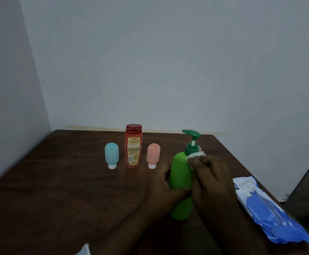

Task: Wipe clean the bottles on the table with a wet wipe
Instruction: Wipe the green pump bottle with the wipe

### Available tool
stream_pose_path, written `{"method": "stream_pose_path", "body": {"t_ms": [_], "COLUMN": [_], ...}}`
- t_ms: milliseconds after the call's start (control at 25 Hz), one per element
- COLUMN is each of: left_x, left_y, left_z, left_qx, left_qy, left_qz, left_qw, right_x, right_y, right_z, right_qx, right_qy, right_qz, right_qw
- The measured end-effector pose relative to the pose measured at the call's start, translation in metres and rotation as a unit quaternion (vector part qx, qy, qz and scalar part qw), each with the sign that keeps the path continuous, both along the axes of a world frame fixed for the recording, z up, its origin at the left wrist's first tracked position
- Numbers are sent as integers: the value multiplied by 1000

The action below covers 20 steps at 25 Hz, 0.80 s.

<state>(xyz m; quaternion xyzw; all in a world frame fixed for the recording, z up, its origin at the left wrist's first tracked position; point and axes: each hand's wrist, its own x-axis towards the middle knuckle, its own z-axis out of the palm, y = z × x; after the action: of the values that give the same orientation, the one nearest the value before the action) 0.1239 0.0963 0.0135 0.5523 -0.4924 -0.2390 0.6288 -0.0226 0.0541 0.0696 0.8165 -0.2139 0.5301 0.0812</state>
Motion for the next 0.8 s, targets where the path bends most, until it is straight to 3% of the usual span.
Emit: {"method": "stream_pose_path", "body": {"t_ms": [240,400,520,640,800], "left_x": [-5,-6,-6,-1,12], "left_y": [3,4,1,0,-2], "left_z": [-1,3,1,6,7], "left_qx": [-6,6,2,37,72], "left_qy": [-34,-32,10,60,50], "left_qz": [19,21,-6,-56,-107], "left_qw": [999,999,1000,996,990], "right_x": [7,6,-8,-21,-27], "right_y": [11,4,7,2,-17], "right_z": [13,-1,-3,-2,-8], "right_qx": [-31,-13,64,130,304], "right_qy": [-59,-21,-43,-148,-219], "right_qz": [-14,-10,34,30,106], "right_qw": [998,1000,996,980,921]}}
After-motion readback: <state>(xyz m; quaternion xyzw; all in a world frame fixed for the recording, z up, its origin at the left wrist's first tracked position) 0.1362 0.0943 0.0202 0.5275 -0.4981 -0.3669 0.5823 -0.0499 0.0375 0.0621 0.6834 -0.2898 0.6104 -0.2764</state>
